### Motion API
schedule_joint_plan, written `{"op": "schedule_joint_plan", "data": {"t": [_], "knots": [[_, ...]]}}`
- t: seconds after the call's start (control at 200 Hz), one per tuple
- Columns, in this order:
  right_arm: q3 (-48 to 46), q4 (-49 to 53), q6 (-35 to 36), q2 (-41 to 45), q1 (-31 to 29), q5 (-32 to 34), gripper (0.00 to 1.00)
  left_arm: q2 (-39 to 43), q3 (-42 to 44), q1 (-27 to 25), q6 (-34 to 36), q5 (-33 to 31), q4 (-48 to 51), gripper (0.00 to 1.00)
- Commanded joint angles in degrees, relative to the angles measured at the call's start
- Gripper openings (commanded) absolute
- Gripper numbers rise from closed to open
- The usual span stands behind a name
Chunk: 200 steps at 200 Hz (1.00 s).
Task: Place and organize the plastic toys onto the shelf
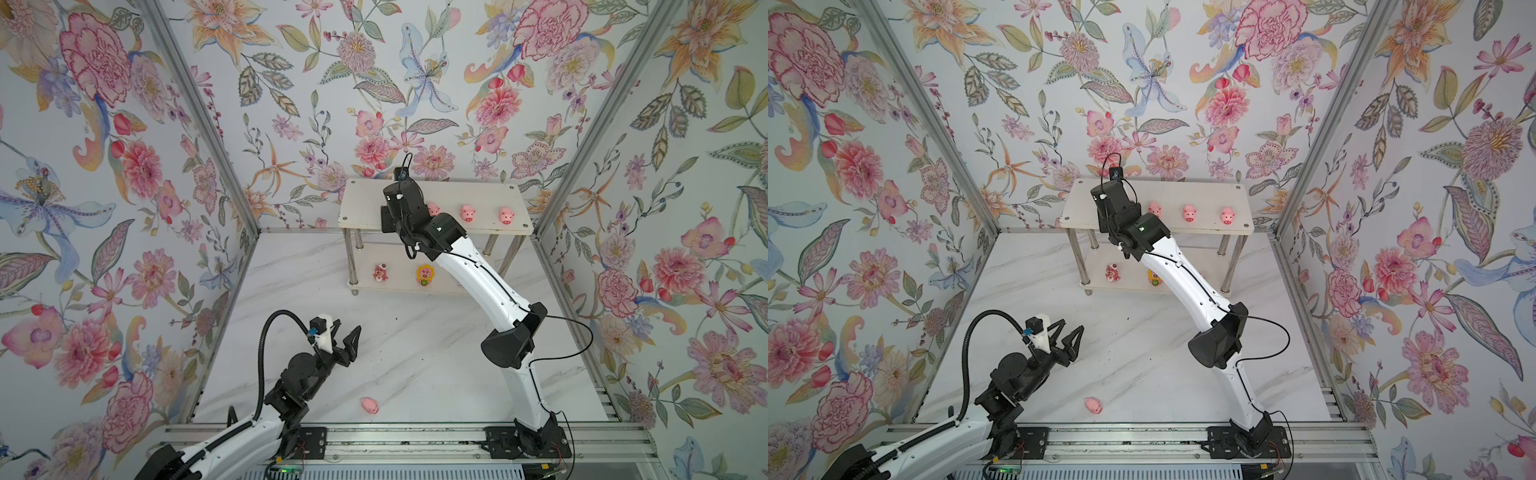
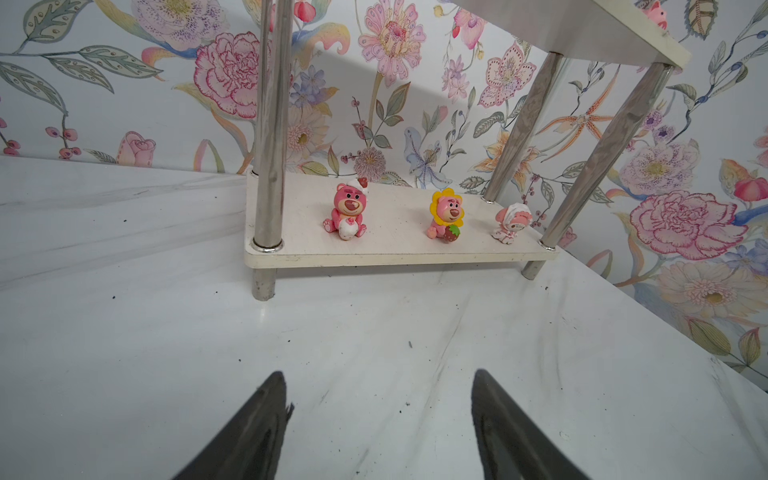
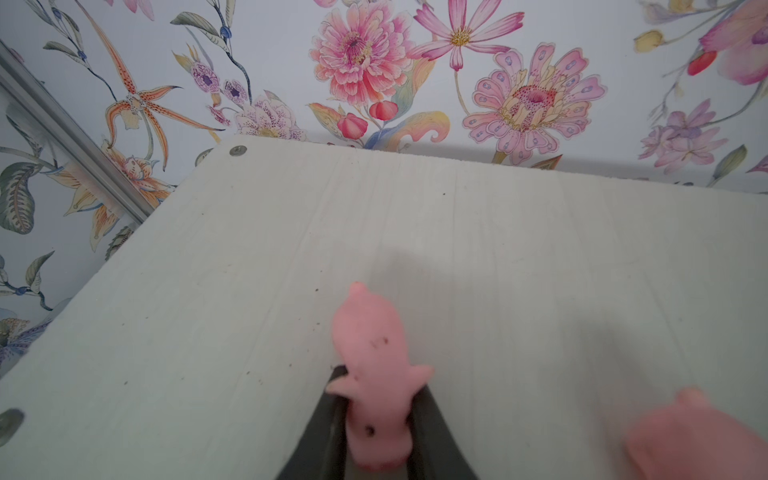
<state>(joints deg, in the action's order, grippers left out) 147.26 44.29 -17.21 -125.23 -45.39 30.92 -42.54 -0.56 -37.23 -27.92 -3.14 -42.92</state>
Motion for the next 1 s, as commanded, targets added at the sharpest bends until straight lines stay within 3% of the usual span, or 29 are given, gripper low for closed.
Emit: {"op": "schedule_joint_plan", "data": {"t": [0.0,0.11,0.415,0.736,0.996], "knots": [[-0.92,1.59,-0.77,2.11,0.36,0.27,0.23,-0.26,5.44,0.55,-0.29,1.2,-0.94,0.71],[-0.92,1.48,-0.96,1.33,-0.3,-0.97,0.25,-0.56,5.49,0.62,-0.35,1.14,-1.13,0.71],[-1.95,1.43,-2.57,0.95,-1.14,-4.81,0.49,-0.43,5.48,0.57,-0.38,1.2,-1.03,0.71],[-1.63,1.33,-4.76,0.97,-2.12,-10.2,0.56,-0.39,5.48,0.58,-0.46,1.3,-1.12,0.71],[-2.29,1.27,-5.2,2.62,-0.98,-9.82,0.62,0.09,5.48,0.67,-0.41,1.32,-0.78,0.71]]}}
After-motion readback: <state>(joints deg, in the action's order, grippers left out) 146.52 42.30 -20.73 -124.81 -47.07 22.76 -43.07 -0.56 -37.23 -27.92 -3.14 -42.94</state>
